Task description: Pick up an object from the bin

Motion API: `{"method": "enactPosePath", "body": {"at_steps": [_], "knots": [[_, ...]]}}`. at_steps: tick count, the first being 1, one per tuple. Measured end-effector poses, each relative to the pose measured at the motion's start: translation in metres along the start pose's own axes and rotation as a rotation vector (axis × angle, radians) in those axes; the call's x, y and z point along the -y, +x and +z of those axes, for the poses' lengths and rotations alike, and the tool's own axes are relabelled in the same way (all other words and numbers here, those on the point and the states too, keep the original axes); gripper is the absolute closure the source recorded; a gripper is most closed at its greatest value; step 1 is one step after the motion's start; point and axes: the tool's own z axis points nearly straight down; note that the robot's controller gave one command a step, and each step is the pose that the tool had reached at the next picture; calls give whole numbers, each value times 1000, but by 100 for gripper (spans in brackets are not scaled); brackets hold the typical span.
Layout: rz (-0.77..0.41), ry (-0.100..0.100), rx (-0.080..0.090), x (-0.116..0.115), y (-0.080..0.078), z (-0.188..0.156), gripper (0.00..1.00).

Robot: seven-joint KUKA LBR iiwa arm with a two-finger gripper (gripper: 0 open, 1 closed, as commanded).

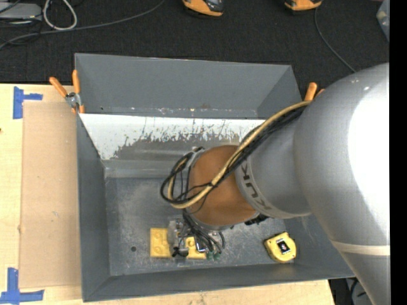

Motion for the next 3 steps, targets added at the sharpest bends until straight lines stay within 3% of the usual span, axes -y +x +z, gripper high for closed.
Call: {"method": "enactPosePath", "body": {"at_steps": [1, 2, 3], "knots": [[-76, -5, 0, -11, -4, -19, 100], [-82, -4, 2, -38, -13, 3, 0], [-83, -5, 7, -40, -14, 2, 100]]}}
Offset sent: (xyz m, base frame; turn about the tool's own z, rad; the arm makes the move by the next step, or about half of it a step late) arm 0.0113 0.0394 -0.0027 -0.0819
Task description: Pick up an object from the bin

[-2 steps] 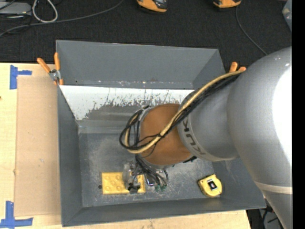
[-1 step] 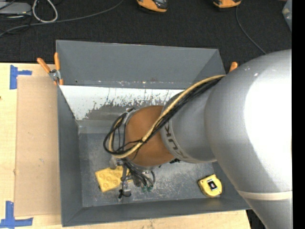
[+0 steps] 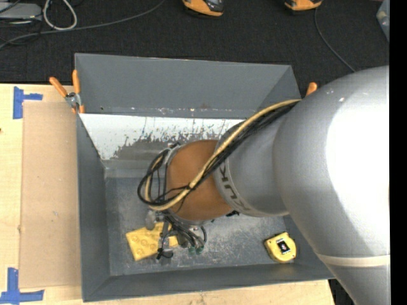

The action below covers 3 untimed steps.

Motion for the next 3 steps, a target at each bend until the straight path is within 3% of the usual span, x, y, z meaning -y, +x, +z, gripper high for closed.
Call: {"method": "enactPosePath", "body": {"at_steps": [1, 2, 3], "knots": [[0, 0, 0, 0, 0, 0, 100], [34, 2, -11, -6, 8, -54, 100], [27, 2, -10, 6, -7, -130, 100]]}}
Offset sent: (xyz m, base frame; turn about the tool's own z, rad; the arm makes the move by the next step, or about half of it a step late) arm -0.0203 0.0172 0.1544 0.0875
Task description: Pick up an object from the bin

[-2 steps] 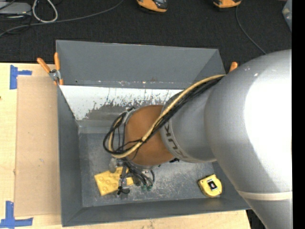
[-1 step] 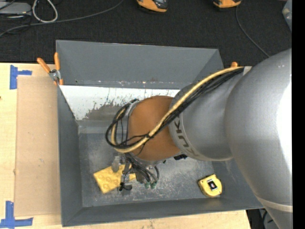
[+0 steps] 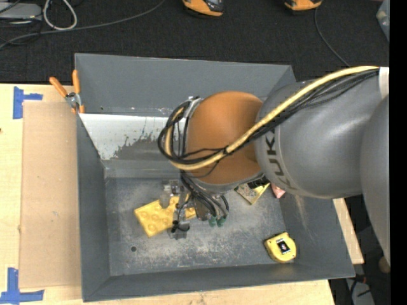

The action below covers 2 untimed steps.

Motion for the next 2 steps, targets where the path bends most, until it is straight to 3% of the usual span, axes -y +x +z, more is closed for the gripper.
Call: {"method": "enactPosePath", "body": {"at_steps": [1, 2], "knots": [[-24, -2, 6, -1, 18, 29, 100], [1, -1, -5, 4, -5, 47, 100]]}}
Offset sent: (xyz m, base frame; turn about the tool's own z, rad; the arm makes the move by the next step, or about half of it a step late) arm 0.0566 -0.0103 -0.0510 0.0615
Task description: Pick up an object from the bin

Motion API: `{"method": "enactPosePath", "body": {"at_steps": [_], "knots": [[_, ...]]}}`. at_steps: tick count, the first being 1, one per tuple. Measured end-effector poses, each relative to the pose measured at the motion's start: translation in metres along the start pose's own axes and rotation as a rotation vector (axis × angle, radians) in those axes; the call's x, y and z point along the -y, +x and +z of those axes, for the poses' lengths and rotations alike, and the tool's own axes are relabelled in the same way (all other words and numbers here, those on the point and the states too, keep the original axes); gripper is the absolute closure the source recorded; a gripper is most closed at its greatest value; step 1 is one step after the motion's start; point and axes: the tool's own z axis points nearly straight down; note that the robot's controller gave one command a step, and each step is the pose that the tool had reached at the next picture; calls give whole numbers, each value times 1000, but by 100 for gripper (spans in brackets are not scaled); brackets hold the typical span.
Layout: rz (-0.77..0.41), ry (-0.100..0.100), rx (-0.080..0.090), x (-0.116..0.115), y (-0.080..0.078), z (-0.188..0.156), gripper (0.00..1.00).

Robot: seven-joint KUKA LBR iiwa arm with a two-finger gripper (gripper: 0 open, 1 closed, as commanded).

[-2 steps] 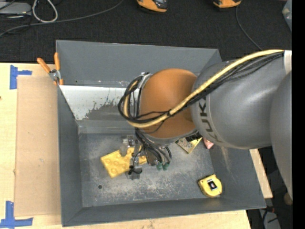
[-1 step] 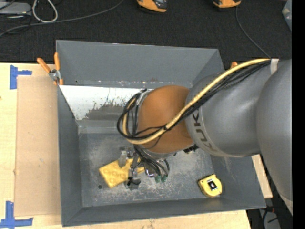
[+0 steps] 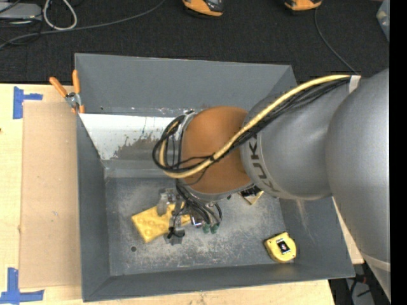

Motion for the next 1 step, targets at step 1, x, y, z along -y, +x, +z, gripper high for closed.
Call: {"method": "enactPosePath", "body": {"at_steps": [1], "knots": [[-98, 1, -1, 21, 13, 64, 100]]}}
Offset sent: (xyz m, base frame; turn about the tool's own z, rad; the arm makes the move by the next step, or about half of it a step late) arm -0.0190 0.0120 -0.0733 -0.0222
